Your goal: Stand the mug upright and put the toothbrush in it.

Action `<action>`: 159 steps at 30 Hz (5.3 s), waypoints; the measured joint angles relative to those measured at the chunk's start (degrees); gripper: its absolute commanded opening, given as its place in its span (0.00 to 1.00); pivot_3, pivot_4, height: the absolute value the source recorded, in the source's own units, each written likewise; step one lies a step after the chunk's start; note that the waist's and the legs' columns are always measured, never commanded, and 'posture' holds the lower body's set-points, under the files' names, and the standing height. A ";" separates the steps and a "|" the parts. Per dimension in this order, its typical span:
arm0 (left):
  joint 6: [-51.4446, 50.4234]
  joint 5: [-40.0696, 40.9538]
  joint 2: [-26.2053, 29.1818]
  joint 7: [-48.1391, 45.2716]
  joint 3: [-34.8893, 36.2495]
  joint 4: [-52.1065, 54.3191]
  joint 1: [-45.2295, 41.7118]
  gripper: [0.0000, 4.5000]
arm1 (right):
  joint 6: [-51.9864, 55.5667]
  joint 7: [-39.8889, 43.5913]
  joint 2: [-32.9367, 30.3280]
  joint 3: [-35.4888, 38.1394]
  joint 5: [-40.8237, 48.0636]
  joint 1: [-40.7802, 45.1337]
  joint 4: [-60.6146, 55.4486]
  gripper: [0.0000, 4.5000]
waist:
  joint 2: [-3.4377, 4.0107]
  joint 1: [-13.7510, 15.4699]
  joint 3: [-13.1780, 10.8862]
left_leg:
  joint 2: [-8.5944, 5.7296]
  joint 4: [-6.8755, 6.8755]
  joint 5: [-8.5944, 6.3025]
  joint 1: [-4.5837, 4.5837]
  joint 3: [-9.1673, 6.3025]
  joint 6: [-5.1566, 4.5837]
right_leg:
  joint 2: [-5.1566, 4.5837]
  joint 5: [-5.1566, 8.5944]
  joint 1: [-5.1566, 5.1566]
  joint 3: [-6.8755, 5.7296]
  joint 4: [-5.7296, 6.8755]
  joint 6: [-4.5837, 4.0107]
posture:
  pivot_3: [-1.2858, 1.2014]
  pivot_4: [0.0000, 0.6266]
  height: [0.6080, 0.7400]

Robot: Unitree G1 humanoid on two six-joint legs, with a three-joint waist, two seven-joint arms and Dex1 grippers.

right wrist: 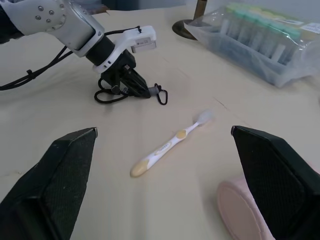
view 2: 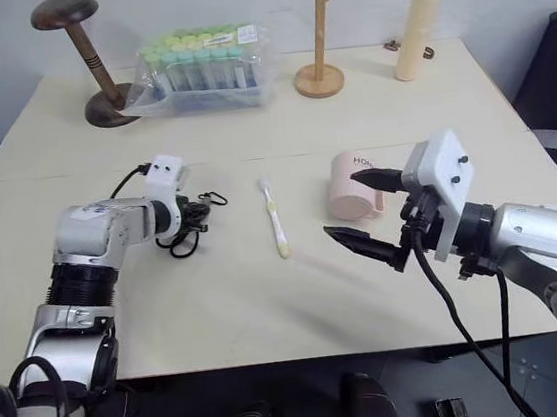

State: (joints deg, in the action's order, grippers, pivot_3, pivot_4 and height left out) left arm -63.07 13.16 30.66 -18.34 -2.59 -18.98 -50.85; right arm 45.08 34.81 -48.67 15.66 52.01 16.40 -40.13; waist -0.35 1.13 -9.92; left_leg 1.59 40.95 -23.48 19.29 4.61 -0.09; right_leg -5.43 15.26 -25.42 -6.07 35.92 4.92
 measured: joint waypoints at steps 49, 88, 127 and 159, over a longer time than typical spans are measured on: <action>-2.36 32.20 18.02 -36.29 2.22 36.50 3.57 0.98 | 16.18 -12.54 10.23 -10.89 -18.78 26.02 52.80 1.00 | -0.17 -2.70 -0.24 | 0.10 -0.21 -0.02 -0.01 0.18 0.13 | -0.01 0.07 -0.15 -0.03 -0.01 -0.12 | 0.52 0.24 1.00; -7.70 38.22 28.20 -31.69 29.80 40.94 28.58 0.99 | -21.93 -8.27 48.83 -24.44 -36.32 27.82 51.21 0.01 | 0.07 -4.24 -0.38 | 0.10 -0.20 0.00 0.13 -0.68 0.18 | -0.04 0.09 -0.19 -0.15 -0.01 -0.15 | 0.52 0.24 1.00; -8.97 45.26 31.20 -26.92 44.42 42.81 42.82 0.99 | -40.67 3.40 43.07 -31.66 -51.29 21.63 53.50 1.00 | 0.14 -5.19 -0.42 | 0.15 -0.36 -0.03 0.02 -0.85 0.26 | -0.09 0.17 -0.08 0.07 -0.04 -0.30 | 0.52 0.24 1.00; -3.41 47.01 32.70 -29.99 42.94 44.24 42.90 0.99 | 5.99 -4.36 49.50 -26.03 -45.03 44.00 70.47 0.63 | 0.17 -5.68 -0.44 | 0.08 -0.66 0.02 -0.03 -0.78 0.35 | -0.03 0.21 -0.16 -0.19 -0.03 -0.36 | 0.52 0.24 1.00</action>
State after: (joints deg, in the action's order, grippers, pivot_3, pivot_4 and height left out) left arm -66.48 60.17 63.37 -48.33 40.35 25.26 -7.95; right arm 51.07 30.45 0.83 -10.38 6.99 60.40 30.34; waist -0.18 -4.55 -10.36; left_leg 1.67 40.29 -23.46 19.26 3.83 0.26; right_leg -5.45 15.47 -25.58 -6.27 35.89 4.55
